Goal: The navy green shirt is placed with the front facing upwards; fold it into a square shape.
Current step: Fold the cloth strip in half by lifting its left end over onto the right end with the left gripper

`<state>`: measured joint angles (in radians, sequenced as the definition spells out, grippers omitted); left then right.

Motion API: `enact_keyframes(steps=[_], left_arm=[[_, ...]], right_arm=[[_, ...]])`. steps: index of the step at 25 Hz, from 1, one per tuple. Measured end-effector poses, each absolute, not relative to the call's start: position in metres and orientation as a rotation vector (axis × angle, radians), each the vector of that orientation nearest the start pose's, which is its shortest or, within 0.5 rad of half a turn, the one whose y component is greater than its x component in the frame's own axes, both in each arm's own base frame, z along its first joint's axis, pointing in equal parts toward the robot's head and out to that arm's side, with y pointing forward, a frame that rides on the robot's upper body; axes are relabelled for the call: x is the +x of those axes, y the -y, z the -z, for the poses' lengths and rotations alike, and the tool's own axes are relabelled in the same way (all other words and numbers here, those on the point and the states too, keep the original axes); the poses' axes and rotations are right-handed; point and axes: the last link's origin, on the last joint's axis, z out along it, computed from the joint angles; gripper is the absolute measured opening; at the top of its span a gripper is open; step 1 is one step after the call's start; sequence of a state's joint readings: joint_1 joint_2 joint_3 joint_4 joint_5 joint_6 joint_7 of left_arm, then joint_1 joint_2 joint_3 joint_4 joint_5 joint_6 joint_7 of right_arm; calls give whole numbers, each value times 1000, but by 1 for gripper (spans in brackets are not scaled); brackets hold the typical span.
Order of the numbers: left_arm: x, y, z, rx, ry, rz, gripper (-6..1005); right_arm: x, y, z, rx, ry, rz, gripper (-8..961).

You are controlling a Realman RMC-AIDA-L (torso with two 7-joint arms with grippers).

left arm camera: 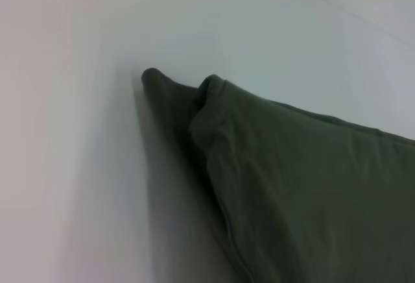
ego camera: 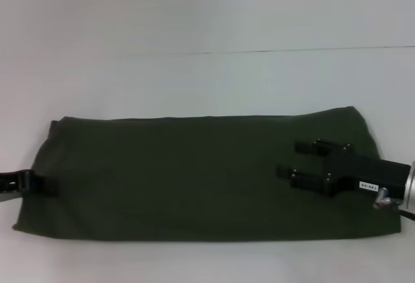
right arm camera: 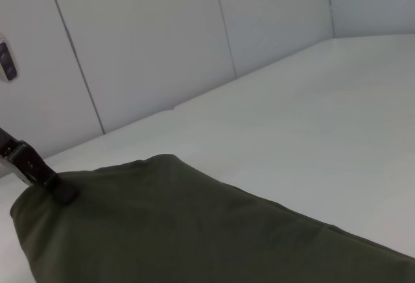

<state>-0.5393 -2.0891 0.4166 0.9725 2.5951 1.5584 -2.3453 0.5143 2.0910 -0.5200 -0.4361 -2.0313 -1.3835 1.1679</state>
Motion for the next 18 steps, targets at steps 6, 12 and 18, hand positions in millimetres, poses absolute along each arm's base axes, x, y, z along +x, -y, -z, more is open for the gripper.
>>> enact_keyframes(steps=[6, 12, 18], left_arm=[[-335, -317, -75, -2053, 1751, 235, 72], [-345, -311, -86, -2009, 1730, 235, 71], [-353, -305, -98, -1965, 1721, 270, 70]], right_arm=[[290, -326, 36, -2569, -698, -683, 795], [275, -332, 53, -2637, -651, -664, 794], [257, -338, 68, -2707, -579, -662, 794]])
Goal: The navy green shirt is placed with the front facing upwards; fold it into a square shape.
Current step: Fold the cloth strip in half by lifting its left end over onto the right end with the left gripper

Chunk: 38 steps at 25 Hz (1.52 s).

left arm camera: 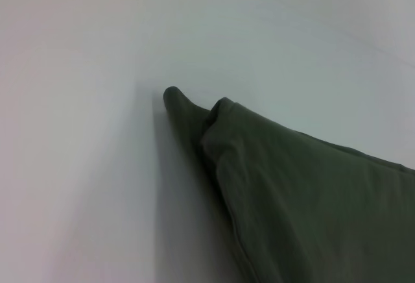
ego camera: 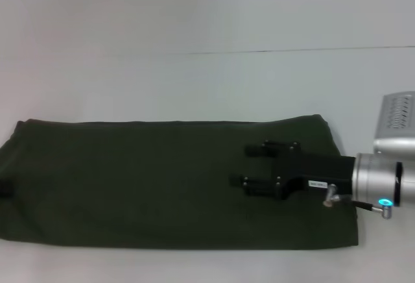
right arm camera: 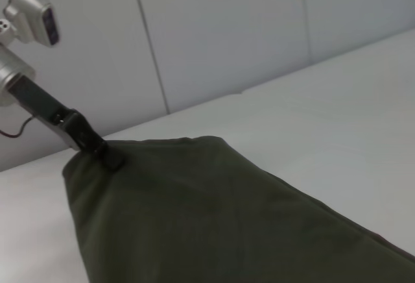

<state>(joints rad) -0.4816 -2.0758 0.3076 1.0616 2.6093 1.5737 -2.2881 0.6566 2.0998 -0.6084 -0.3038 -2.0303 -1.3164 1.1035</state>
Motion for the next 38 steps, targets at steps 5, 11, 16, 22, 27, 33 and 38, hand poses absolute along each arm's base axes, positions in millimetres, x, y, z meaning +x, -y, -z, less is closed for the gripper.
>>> enact_keyframes(steps=[5, 11, 16, 22, 27, 33, 38], left_arm=[[-352, -302, -97, -1980, 1727, 280, 69], [-354, -295, -96, -1979, 1743, 279, 69], [-358, -291, -97, -1964, 1750, 281, 68], [-362, -285, -102, -1936, 1750, 292, 68], [-349, -293, -101, -1988, 1719, 385, 67], [-316, -300, -99, -2150, 1647, 592, 66], [-292, -305, -83, -2313, 1598, 716, 65]], right_arm=[[242, -343, 76, -2752, -518, -670, 794], [232, -346, 87, -2795, -477, -641, 795], [227, -347, 89, -2805, -465, -643, 795], [224, -348, 91, -2817, -453, -636, 795], [230, -347, 89, -2804, -461, -628, 794], [242, -343, 84, -2779, -487, -611, 794], [248, -339, 85, -2775, -497, -599, 794]])
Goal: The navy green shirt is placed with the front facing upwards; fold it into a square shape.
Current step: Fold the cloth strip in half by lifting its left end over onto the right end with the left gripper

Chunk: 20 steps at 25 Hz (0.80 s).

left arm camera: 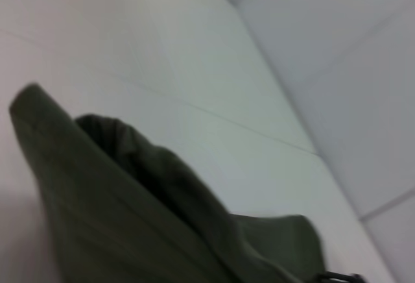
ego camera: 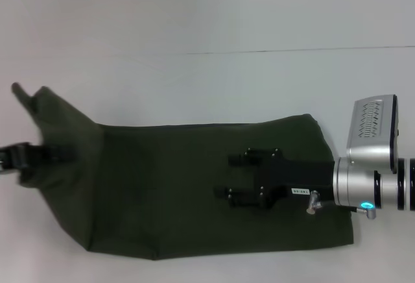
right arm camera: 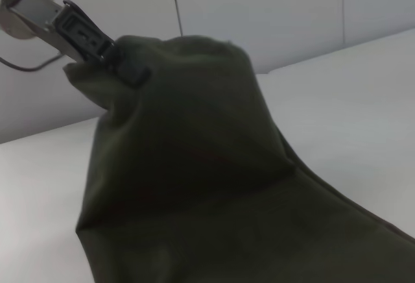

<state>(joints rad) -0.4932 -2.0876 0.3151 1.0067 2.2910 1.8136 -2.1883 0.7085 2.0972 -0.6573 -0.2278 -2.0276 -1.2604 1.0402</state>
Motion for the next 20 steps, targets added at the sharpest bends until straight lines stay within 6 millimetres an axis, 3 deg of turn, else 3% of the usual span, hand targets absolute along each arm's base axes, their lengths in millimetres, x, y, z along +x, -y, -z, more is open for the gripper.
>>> enact_keyframes(steps=[6, 12, 20], left_arm=[[-263, -315, -51, -2460, 1574, 753, 64], [-234, -326, -40, -2534, 1491, 888, 63], [-209, -337, -21, -2621, 1456, 920, 63]], right_arm=[[248, -334, 89, -2798, -483, -597, 795], [247, -331, 94, -2808, -476, -596, 795], [249, -327, 100, -2811, -483, -585, 794]])
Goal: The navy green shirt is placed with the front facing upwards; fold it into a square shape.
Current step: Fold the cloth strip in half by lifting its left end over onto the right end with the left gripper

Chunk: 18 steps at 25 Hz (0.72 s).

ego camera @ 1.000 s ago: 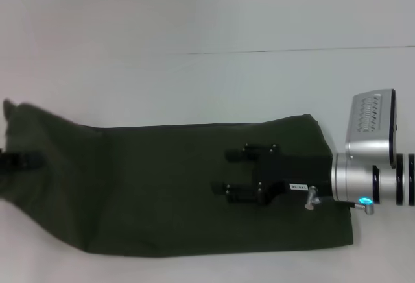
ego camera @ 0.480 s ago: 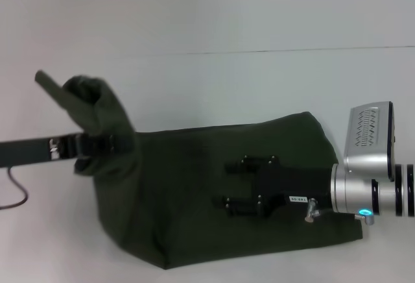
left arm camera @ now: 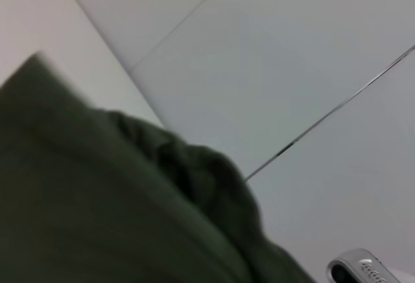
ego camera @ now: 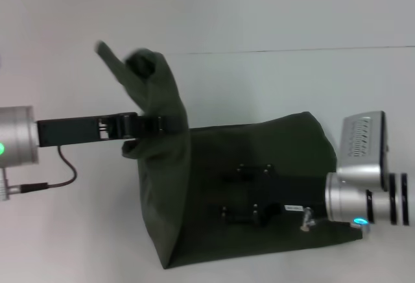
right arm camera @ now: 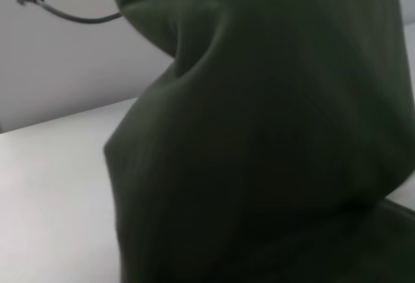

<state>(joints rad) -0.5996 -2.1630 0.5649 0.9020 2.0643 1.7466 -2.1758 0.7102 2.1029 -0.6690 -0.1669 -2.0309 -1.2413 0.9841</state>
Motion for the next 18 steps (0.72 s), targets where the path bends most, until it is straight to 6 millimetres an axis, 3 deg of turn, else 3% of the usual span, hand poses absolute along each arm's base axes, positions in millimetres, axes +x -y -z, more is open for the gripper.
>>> enact_keyframes(steps=[4, 12, 18], left_arm=[[-204, -342, -5, -2643, 1479, 862, 63], [-198, -350, 21, -2650, 1533, 812, 63], [-189, -355, 37, -2659, 1526, 823, 64]], right_arm=[[266, -324, 85, -2737, -537, -607, 795], [309, -312, 26, -2491, -630, -685, 794], [319, -305, 14, -2439, -656, -696, 795]])
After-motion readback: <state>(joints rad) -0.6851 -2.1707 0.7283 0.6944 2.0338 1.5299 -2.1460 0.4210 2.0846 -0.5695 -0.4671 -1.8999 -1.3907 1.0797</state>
